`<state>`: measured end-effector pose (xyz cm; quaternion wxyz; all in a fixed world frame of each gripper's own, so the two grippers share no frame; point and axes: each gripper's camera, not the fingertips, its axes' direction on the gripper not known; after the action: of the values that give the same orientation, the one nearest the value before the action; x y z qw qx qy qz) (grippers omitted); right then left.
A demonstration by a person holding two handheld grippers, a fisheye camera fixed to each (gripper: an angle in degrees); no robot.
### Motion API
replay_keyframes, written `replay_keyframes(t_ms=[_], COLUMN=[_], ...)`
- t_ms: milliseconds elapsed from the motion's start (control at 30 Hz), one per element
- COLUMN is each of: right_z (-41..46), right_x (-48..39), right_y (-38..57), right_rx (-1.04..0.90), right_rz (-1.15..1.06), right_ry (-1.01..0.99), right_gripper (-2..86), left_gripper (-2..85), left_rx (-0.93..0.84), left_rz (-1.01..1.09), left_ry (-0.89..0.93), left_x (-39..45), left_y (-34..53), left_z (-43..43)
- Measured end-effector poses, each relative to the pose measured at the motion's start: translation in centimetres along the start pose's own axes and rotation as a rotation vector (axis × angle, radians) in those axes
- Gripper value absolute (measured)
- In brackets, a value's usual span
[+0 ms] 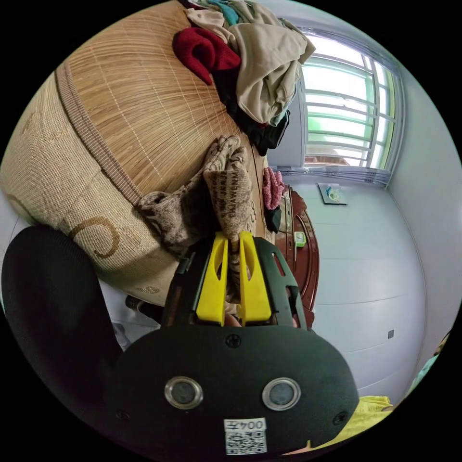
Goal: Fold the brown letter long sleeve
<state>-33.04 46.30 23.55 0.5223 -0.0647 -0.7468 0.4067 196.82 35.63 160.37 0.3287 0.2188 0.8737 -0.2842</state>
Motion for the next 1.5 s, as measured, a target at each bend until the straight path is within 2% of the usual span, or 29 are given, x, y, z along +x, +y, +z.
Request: replay_keyframes(t_ms=[200, 333, 433, 500, 567, 600, 767, 833, 900, 1067, 1167, 1267, 1333, 1500], right_z=[1.1, 1.4, -0.3, 0.0, 2.2, 2.5, 2.6, 2.0, 1.0, -3.1, -4.7, -5.0, -4.7, -2.2], right_x=[-2.4, -4.1, -4.7, -3.9, -1.0, -0.5, 0.6, 1.2, 1.7, 1.9, 0.9, -0.4, -1.2, -2.3], right_y=[-0.3, -0.5, 0.2, 0.7, 1.4, 1.7, 2.2, 2.6, 3.4, 6.0, 6.0, 4.6, 3.5, 2.1], right_rx=[-0.001, -0.023, 0.063, 0.049, -0.067, -0.066, -0.104, -0.1, -0.083, 0.033, 0.123, 0.111, 0.097, -0.005], right_rz=[0.006, -0.01, -0.058, -0.029, 0.122, 0.144, 0.162, 0.175, 0.195, 0.21, 0.16, 0.08, 0.034, -0.053], right_ry=[0.012, 0.154, 0.211, 0.193, 0.079, 0.05, -0.053, -0.107, -0.134, -0.1, -0.051, -0.064, -0.054, -0.024], right_gripper=[12.0, 5.3, 3.5, 3.0, 2.9, 2.9, 4.5, 5.5, 6.4, 4.9, 2.6, 1.5, 2.2, 4.7], left_gripper=[3.6, 3.9, 4.1, 4.3, 4.4, 4.4, 4.0, 3.5, 2.9, 1.5, 0.7, 0.4, 0.3, 0.3], left_rx=[-0.005, -0.009, -0.006, -0.013, -0.042, -0.053, -0.052, -0.042, -0.034, 0.037, 0.113, 0.083, 0.01, -0.087], left_rz=[0.013, 0.02, 0.045, 0.053, 0.049, 0.032, 0.008, 0.007, 0.017, 0.042, 0.14, 0.301, 0.453, 0.665], left_ry=[-0.009, -0.02, -0.072, -0.123, -0.152, -0.152, -0.045, 0.119, 0.172, 0.184, 0.145, 0.071, -0.062, -0.453], left_x=[0.7, 1.0, 1.4, 1.4, 1.1, 0.7, 1.3, 2.1, 3.4, 8.8, 15.3, 23.8, 31.1, 41.2], left_y=[0.8, 1.0, 1.1, 1.2, 1.2, 1.3, 0.5, -0.7, -1.5, -3.5, -5.3, -9.1, -12.5, -18.4], left_z=[1.9, 2.9, 3.3, 3.7, 4.5, 5.0, 5.0, 4.3, 3.3, -2.1, -5.7, -6.0, -4.3, 0.8])
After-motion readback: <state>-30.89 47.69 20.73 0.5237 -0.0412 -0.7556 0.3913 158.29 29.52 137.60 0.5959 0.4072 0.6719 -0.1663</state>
